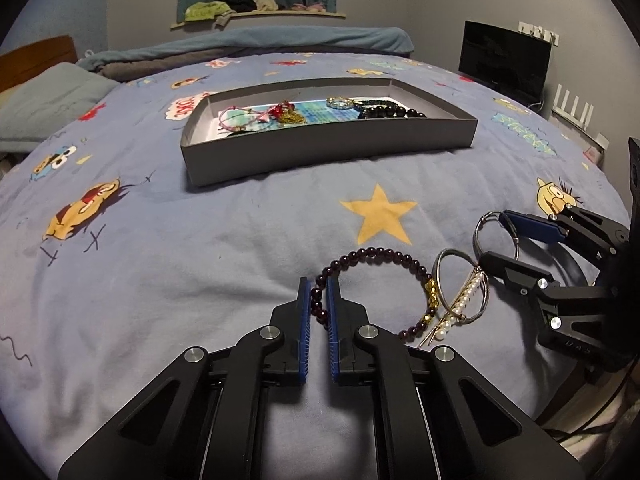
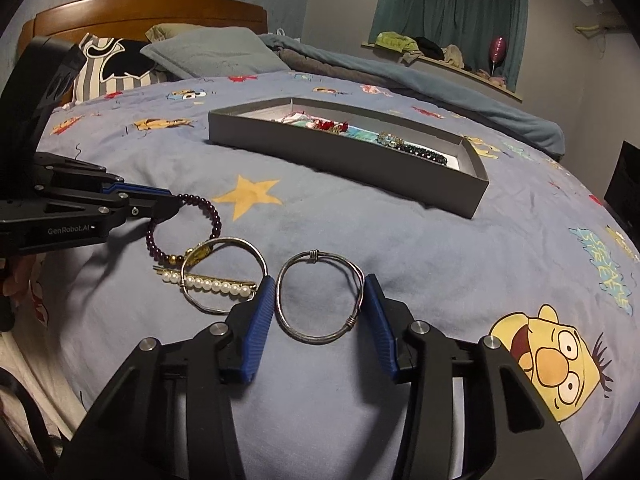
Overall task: Organize jewelry
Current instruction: 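Grasp the dark bead bracelet with the left tool while the right tool grasps the silver hoop bangle, then carry the dark bead bracelet and silver bangle over the grey box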
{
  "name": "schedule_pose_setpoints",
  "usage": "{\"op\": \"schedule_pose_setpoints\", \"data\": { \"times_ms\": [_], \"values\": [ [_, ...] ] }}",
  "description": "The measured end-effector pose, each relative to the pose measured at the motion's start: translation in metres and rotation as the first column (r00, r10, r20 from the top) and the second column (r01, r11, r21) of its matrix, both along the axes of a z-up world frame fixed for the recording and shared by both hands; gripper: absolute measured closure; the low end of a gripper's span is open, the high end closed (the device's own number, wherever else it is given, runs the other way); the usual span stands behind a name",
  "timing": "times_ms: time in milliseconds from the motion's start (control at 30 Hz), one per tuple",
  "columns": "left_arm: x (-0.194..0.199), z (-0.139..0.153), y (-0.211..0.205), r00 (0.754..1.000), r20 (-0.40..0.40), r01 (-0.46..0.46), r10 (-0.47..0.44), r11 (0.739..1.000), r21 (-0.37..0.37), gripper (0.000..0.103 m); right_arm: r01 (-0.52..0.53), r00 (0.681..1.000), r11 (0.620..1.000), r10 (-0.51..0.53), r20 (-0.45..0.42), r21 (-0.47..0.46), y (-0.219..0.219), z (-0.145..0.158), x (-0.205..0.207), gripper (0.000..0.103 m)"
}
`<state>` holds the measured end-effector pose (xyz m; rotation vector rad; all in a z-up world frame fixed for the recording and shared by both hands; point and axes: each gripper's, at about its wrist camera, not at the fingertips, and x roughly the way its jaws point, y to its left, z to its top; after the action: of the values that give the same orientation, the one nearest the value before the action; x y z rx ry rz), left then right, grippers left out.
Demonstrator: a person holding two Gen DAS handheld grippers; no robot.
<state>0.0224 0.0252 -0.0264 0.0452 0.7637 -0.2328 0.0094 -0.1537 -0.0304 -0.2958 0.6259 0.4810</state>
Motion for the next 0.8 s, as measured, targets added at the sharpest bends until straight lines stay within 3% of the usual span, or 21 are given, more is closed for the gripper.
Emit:
{"op": "schedule_pose_setpoints", "data": {
  "times_ms": [300, 400, 533, 800],
  "values": [
    [-0.007, 0.011, 0.001, 0.998, 0.057, 0.026, -0.024, 0.999, -0.026, 0.097, 0.025, 1.000, 0.999, -0.025, -0.007, 0.037, -0.008, 0.005, 0.005, 0.058],
    [-0.009, 0.020, -0.002, 0.994, 0.099, 0.036, -0.037, 0.999, 0.014, 0.097, 0.029, 0.999, 0.998, -0.027, -0.019, 0.061, -0.011, 0.013, 0.010, 0.058],
    [-0.003, 0.032, -0.001, 0.992, 0.112, 0.057, -0.057, 0.998, 0.006, 0.097, 0.034, 0.999, 0.997, -0.033, -0.028, 0.063, -0.010, 0.021, 0.020, 0.058],
    [0.015, 0.067, -0.003, 0.976, 0.188, 0.103, -0.111, 0.993, 0.047, 0.097, 0.033, 0.999, 0.998, -0.035, 0.029, 0.055, -0.003, 0.052, 0.050, 0.058]
  ]
}}
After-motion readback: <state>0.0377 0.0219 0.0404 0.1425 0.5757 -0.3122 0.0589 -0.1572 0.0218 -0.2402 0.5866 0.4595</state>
